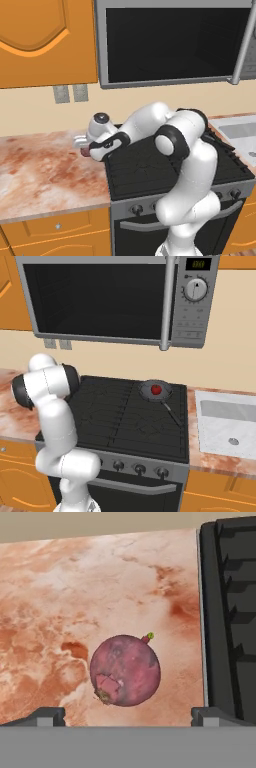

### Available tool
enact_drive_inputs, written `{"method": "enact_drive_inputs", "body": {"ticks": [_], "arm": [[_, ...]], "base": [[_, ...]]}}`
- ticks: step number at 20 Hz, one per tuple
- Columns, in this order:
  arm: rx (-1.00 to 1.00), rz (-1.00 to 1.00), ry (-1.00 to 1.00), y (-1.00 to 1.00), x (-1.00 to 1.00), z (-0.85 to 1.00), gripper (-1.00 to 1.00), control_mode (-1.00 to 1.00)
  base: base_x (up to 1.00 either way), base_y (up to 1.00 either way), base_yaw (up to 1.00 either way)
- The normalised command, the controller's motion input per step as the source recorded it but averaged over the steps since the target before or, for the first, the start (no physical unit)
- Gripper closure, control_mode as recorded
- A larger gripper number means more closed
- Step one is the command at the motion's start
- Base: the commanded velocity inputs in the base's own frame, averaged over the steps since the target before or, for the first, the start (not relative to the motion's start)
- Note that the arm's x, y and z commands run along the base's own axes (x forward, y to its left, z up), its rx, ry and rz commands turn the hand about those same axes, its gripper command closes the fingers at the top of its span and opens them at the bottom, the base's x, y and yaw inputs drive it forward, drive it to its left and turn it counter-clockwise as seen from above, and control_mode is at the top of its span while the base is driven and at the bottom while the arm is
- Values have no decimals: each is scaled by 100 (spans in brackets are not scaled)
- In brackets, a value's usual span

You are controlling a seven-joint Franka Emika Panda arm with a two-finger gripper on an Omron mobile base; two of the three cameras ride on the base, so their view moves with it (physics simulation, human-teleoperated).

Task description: Place the pan on the rear right burner on the stove. Then place the tomato and the onion in the pan and turn on the rear right burner.

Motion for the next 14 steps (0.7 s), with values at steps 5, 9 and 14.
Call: {"method": "enact_drive_inputs", "body": {"ticks": [5, 9, 14], "arm": [[0, 0, 5, 16, 5, -18, -100, -100], [0, 0, 4, 14, 18, -3, -100, -100], [0, 0, 6, 11, 23, -10, -100, -100]], "base": [[0, 0, 0], [0, 0, 0], [0, 0, 0]]}}
